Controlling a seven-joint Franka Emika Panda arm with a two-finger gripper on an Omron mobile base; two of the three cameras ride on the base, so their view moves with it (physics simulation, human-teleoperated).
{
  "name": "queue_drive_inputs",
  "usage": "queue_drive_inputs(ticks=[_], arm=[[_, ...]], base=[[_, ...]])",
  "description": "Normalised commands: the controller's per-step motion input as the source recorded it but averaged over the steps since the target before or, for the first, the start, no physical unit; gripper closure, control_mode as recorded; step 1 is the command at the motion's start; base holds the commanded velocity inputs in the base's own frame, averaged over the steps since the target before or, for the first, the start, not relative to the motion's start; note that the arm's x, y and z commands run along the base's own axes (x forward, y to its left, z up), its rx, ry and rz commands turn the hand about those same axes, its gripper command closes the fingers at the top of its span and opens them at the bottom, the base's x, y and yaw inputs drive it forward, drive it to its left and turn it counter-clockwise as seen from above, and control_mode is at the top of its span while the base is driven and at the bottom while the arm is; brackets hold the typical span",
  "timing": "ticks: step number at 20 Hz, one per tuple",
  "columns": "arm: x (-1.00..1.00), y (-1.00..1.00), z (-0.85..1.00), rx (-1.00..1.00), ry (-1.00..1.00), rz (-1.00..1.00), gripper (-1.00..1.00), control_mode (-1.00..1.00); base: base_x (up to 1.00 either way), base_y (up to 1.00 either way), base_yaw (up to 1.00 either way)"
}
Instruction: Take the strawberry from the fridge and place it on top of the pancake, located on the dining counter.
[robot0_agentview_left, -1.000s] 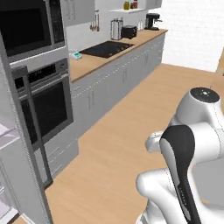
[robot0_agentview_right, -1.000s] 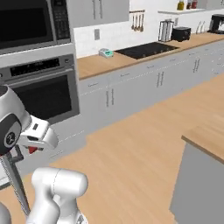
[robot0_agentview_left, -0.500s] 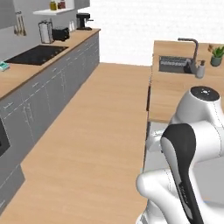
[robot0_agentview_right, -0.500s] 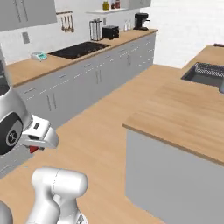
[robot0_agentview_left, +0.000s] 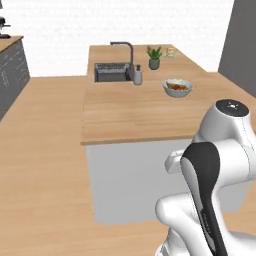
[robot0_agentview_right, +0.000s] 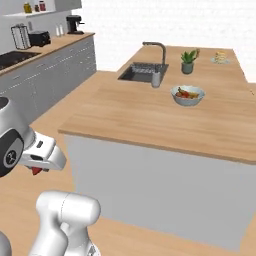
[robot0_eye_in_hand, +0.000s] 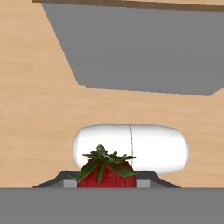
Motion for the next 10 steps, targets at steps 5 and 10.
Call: queue_drive_inputs(ticks=[5, 10], arm=[[0.00, 0.00, 0.00, 0.00, 0.00, 0.00, 1.00, 1.00], [0.00, 0.00, 0.00, 0.00, 0.00, 0.00, 1.00, 1.00]], base=[[0.06, -1.00, -0.15], [0.02, -1.00, 0.00]])
